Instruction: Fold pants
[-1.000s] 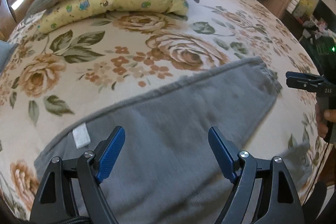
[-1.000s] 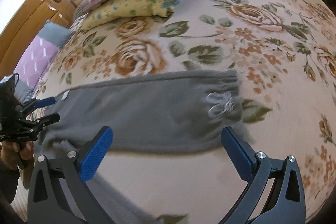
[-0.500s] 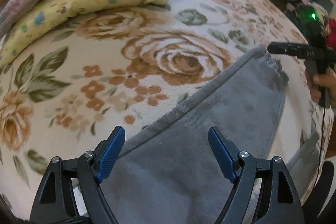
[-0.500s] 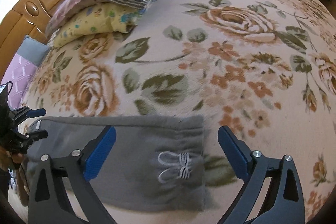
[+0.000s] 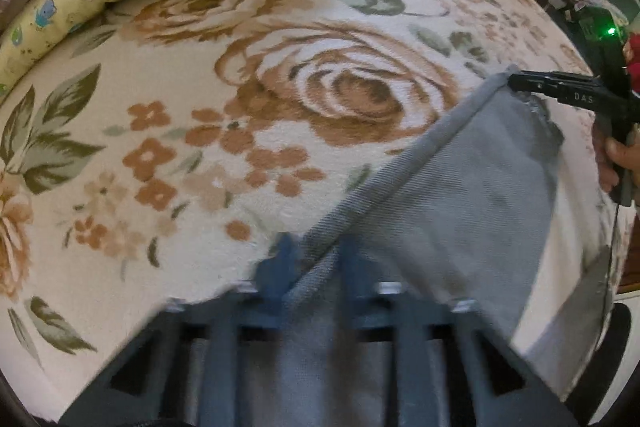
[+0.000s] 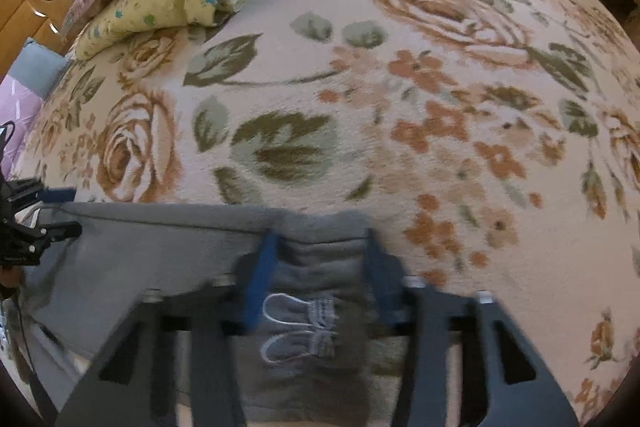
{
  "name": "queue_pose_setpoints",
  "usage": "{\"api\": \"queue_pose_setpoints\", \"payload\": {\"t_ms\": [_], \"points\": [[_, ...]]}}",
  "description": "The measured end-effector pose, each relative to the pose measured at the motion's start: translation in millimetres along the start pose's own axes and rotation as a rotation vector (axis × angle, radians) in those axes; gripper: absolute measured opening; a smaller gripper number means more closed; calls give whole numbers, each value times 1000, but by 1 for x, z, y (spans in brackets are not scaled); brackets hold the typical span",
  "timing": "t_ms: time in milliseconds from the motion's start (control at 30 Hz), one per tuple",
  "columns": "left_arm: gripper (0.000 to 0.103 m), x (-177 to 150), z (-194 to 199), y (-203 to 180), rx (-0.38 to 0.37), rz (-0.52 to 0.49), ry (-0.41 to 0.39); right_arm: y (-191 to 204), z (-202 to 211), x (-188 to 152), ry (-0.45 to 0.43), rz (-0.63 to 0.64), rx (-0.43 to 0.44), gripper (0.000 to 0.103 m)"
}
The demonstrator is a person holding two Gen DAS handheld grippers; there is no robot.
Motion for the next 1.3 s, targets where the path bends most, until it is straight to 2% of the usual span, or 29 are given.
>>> {"api": "queue_pose_setpoints", "payload": {"t_ms": [33, 67, 367, 467, 533, 633, 767, 833, 900, 967, 1000, 1100, 1267, 1300], "points": [[10, -1, 2, -2, 5, -11, -7, -3, 5, 0, -11, -16, 20, 12], [9, -6, 8, -4, 2, -20, -14, -5, 12, -1, -24, -32, 36, 8], [8, -29, 54, -39, -71, -31, -82, 7, 66, -18, -90, 7, 66, 7], [4, -41, 73, -53, -100, -25, -110, 8, 90, -33, -114, 11, 79, 7], [4, -49, 86, -63, -142, -14, -133, 8, 101, -43, -118, 8, 93, 7], [4, -61, 95, -80, -165, -30, -139, 9, 118, -62, -114, 8, 119, 7], [4, -62, 90, -93, -100, -89, -134, 17, 128, -90, -97, 51, 110, 7], [10, -59, 89, -90, -49, -125, -146, 19, 131, -99, -90, 49, 118, 7], [25, -49, 82, -91, 22, -212, -131, 20, 134, -106, -89, 44, 123, 7], [55, -41, 78, -90, 73, -274, -122, 21, 136, -111, -88, 39, 131, 7], [59, -34, 73, -91, 84, -324, -116, 22, 136, -112, -87, 38, 134, 7], [60, -19, 58, -84, 103, -404, -83, 21, 137, -114, -86, 29, 145, 7], [61, -6, 26, -73, 78, -490, 23, 24, 141, -118, -84, 33, 153, 7], [60, -8, 22, -74, 49, -509, 47, 25, 141, -119, -83, 34, 156, 7]]}}
Point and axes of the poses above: each gripper's, at about its wrist camera, not at the fingertips, and z roughly against the way its jaws point, y to its left, x to its top, the point moved 7 cm from there along -z, roughly the way its jaws point, and after that the axes turned 4 degrees about -x, right-handed, at the moved point
